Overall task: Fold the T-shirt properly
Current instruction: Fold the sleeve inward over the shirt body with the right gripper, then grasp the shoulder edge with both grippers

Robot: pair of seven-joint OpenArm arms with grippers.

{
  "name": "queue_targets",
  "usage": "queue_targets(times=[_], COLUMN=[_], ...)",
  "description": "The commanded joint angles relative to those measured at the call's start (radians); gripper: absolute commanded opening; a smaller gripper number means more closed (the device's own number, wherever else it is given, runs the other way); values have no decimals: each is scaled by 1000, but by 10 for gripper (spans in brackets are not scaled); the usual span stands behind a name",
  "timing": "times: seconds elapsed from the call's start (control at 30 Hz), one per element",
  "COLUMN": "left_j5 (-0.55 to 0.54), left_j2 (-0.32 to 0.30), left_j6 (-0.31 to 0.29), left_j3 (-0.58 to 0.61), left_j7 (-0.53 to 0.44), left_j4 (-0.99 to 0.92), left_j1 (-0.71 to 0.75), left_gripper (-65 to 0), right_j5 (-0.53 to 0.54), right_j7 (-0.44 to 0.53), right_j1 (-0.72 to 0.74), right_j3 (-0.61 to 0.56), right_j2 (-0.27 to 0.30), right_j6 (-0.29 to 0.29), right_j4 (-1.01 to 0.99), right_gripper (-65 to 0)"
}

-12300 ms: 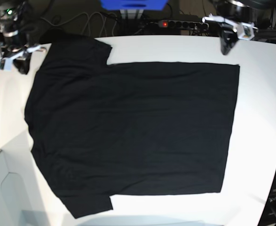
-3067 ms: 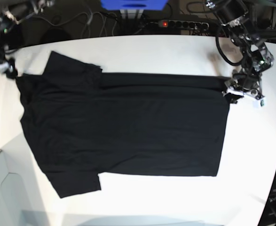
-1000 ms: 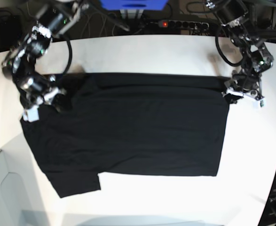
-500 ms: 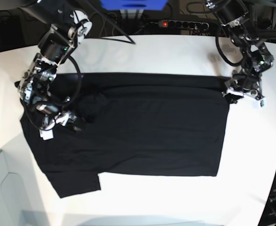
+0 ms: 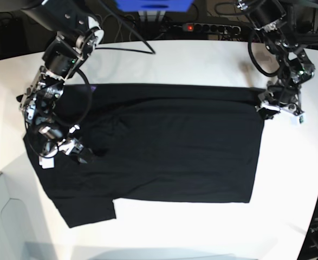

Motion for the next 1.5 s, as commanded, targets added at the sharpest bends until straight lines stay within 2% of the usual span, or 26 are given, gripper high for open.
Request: queue_targets(times=[0.0, 0.07, 0.23, 0.4, 0.53, 0.7, 0.87, 1.13, 1.27, 1.37, 1.47], left_j5=[-10, -10, -10, -10, -10, -11, -14, -17, -22, -97, -171], left_j2=[-11, -11, -11, -11, -11, -14, -17, -11, -11, -14, -14], left_j6=[0, 0, 0, 0, 0, -5, -6, 0, -10, -10, -10], left_j3=[-1, -1, -1, -1, -1, -7, -9, 0, 0, 22, 22], left_j7=[-17, -17, -17, -17, -17, -17, -19, -5, -4, -8, -11], left_j4=[14, 14, 14, 14, 14, 54, 158, 181, 252, 323, 343], left_j1=[-12, -12, -9, -8, -6, -5, 12, 20, 117, 210, 272], left_gripper=[-391, -391, -391, -391, -391, -392, -390, -392, -393, -402, -452], right_j5=[32, 32, 32, 51, 172, 289, 293, 293, 293, 293, 293], right_j7=[13, 11, 19, 13, 11, 11, 11, 11, 11, 13, 14], right_j1=[22, 24, 27, 28, 10, -58, -142, -269, -295, -303, -303], right_j3=[-7, -7, -4, -2, -4, -5, -4, -4, -4, -4, -4], right_j2=[2, 2, 2, 2, 10, 51, 72, 72, 72, 72, 72], right_j6=[4, 4, 4, 4, 4, 4, 4, 4, 4, 4, 4], right_j4=[2, -21, -50, -44, -44, 9, 163, 344, 358, 355, 355], right_gripper=[-650, -641, -488, -410, -418, -463, -492, -492, -492, -492, -492])
